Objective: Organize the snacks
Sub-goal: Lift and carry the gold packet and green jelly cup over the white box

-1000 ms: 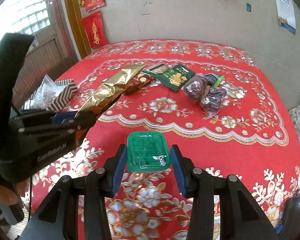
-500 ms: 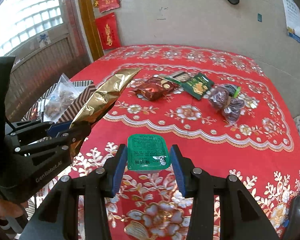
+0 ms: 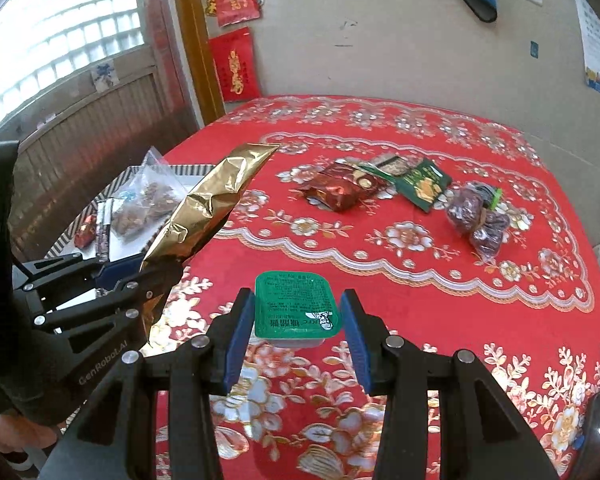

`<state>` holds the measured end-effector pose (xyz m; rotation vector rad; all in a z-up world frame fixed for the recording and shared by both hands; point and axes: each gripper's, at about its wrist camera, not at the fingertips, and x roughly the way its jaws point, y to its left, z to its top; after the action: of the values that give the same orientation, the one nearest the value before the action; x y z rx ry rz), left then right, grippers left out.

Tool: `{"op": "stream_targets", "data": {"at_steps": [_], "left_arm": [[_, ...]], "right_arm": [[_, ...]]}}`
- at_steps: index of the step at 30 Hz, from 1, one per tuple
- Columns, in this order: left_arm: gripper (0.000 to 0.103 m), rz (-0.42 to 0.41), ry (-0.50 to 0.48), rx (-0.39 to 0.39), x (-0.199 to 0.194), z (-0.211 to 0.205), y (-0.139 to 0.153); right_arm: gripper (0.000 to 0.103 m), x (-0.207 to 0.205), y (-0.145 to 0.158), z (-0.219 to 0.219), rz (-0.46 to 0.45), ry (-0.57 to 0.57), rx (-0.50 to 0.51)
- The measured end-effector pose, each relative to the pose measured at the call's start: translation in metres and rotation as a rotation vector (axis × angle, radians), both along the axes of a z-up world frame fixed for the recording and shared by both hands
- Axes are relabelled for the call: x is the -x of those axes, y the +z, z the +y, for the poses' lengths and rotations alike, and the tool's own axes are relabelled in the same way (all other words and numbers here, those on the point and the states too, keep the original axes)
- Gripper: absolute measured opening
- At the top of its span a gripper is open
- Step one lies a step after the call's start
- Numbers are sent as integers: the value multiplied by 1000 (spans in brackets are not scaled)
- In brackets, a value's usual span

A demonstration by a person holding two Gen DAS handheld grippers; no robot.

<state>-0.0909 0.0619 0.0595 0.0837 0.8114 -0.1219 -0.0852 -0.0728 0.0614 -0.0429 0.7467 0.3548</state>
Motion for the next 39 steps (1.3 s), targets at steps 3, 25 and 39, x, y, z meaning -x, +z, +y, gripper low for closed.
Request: {"op": "stream_targets", "data": {"at_steps": [3, 25, 39], "left_arm": [[19, -9, 20, 12, 8, 13, 2], [19, -62, 269, 37, 52, 140, 6], [19, -17, 378, 35, 58, 186, -23]], "right_arm": [[44, 2, 3, 12, -8, 26, -1], [43, 13, 14, 109, -37, 238, 26], [43, 20, 0, 165, -10, 359, 67]]}}
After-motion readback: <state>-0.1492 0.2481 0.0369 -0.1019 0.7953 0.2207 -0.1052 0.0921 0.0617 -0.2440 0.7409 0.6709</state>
